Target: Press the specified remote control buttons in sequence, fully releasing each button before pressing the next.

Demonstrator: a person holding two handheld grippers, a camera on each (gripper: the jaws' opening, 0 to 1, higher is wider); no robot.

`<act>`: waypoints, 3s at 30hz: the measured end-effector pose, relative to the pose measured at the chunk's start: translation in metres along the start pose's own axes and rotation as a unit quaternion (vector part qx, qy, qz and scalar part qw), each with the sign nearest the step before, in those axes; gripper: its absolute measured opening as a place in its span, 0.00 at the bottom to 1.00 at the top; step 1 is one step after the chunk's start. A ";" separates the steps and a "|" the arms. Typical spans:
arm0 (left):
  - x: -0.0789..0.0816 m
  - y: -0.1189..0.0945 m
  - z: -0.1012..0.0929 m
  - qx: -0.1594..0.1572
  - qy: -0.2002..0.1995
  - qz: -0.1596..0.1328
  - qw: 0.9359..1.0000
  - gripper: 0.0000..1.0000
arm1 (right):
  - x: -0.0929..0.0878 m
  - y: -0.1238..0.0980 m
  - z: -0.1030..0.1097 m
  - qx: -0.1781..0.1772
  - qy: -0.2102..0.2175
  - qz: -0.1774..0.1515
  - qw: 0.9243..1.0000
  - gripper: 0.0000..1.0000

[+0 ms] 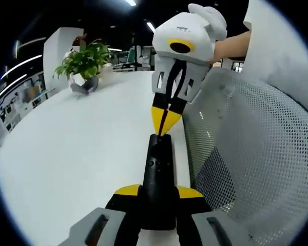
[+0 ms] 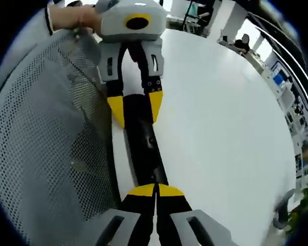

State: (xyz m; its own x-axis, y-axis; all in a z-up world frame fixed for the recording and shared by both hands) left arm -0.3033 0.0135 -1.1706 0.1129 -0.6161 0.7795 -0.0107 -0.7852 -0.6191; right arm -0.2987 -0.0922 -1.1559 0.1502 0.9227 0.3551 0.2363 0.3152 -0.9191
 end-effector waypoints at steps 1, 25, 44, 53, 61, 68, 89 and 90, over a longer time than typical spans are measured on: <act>0.000 0.000 0.000 0.001 0.000 0.000 1.000 0.24 | -0.001 0.000 0.000 -0.001 0.004 -0.004 1.000 0.00; 0.000 0.001 0.001 0.003 -0.006 -0.004 1.000 0.24 | 0.009 0.003 0.004 0.014 0.052 -0.034 0.998 0.00; 0.000 0.001 0.001 0.006 -0.010 -0.010 1.000 0.24 | 0.017 0.004 0.006 0.064 0.004 -0.070 0.996 0.00; 0.000 0.001 0.001 0.008 -0.007 -0.006 1.000 0.24 | 0.020 0.006 0.006 0.060 -0.055 -0.047 0.996 0.00; 0.000 0.001 0.000 0.010 -0.009 -0.009 1.000 0.24 | 0.013 0.003 -0.001 0.049 0.035 -0.087 0.994 0.09; 0.000 0.001 0.001 0.009 -0.010 -0.012 1.000 0.24 | 0.021 0.006 0.009 0.081 -0.002 -0.089 0.993 0.08; 0.000 0.002 0.001 0.009 -0.019 -0.019 1.000 0.24 | 0.020 0.006 0.006 0.107 -0.041 -0.129 0.985 0.08; 0.000 0.002 0.001 0.010 -0.019 -0.018 1.000 0.24 | 0.018 0.005 0.007 0.101 -0.038 -0.139 0.985 0.08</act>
State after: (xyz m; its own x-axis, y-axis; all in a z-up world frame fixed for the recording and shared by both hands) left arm -0.3020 0.0120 -1.1723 0.1504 -0.5849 0.7971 0.0143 -0.8049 -0.5933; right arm -0.3013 -0.0723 -1.1557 0.0335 0.8066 0.5902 0.0621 0.5877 -0.8067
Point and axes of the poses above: the point that each gripper's makers call its tool centre point, and the gripper's own axes: y roughly forward along the fingers, z roughly to its left, x roughly out of its top, the point moved 3 cm from there along -y, roughly backward along the fingers, and after that the axes turned 4 degrees about -x, right-handed, at the moved point
